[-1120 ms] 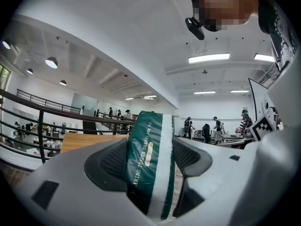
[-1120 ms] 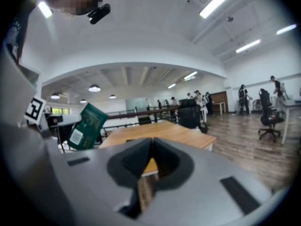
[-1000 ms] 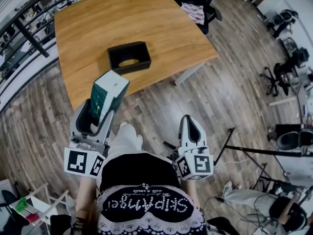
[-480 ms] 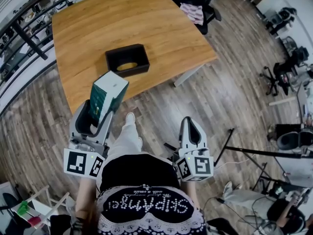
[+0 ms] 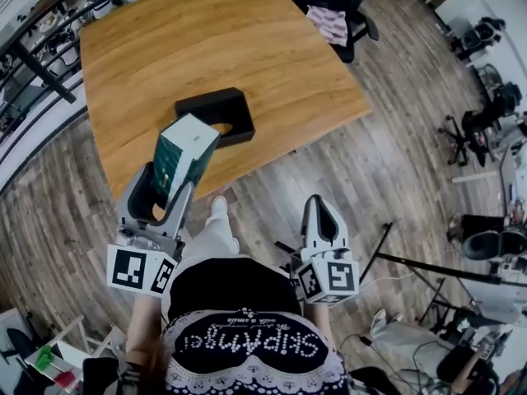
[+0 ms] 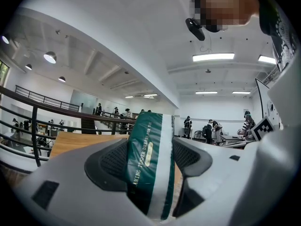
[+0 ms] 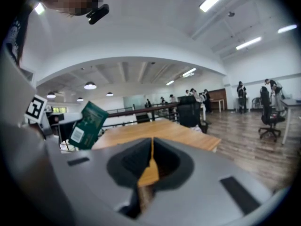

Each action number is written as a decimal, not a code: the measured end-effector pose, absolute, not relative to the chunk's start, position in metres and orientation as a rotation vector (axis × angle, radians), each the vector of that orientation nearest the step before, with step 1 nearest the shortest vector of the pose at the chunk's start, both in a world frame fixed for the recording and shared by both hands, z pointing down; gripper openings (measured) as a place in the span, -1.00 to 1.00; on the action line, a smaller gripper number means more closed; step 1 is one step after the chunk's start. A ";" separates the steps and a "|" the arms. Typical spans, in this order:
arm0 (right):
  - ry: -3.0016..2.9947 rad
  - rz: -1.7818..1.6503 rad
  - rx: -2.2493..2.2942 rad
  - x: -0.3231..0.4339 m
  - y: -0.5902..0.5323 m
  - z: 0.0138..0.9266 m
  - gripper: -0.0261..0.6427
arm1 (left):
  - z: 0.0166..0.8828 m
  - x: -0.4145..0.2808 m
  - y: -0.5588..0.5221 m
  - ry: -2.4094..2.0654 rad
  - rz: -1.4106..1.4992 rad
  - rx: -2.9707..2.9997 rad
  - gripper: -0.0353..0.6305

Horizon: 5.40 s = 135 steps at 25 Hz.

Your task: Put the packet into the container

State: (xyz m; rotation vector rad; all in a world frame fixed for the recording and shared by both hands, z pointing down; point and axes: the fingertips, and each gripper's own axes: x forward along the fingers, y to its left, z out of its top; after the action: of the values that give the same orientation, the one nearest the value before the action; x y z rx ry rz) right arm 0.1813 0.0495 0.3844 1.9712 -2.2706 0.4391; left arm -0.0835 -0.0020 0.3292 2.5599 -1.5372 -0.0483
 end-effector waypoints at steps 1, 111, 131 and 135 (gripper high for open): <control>-2.271 0.438 1.970 0.180 0.038 0.383 -0.82 | 0.328 -0.085 -0.012 -1.537 -0.048 2.558 0.09; -2.313 0.478 1.880 0.202 -0.157 0.385 -0.82 | 0.384 -0.047 -0.176 -1.179 0.441 2.698 0.07; -2.284 0.489 1.913 0.212 -0.150 0.383 -0.82 | 0.436 -0.028 -0.176 -1.066 0.562 2.652 0.07; -2.279 0.487 1.920 0.213 -0.148 0.382 -0.82 | 0.447 -0.025 -0.173 -1.042 0.597 2.648 0.07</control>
State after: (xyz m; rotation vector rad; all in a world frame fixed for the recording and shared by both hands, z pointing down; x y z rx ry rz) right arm 0.2133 -0.1478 0.3818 1.9205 -2.2790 0.4870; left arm -0.0245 -0.1730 0.4471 2.6481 -1.0420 0.5969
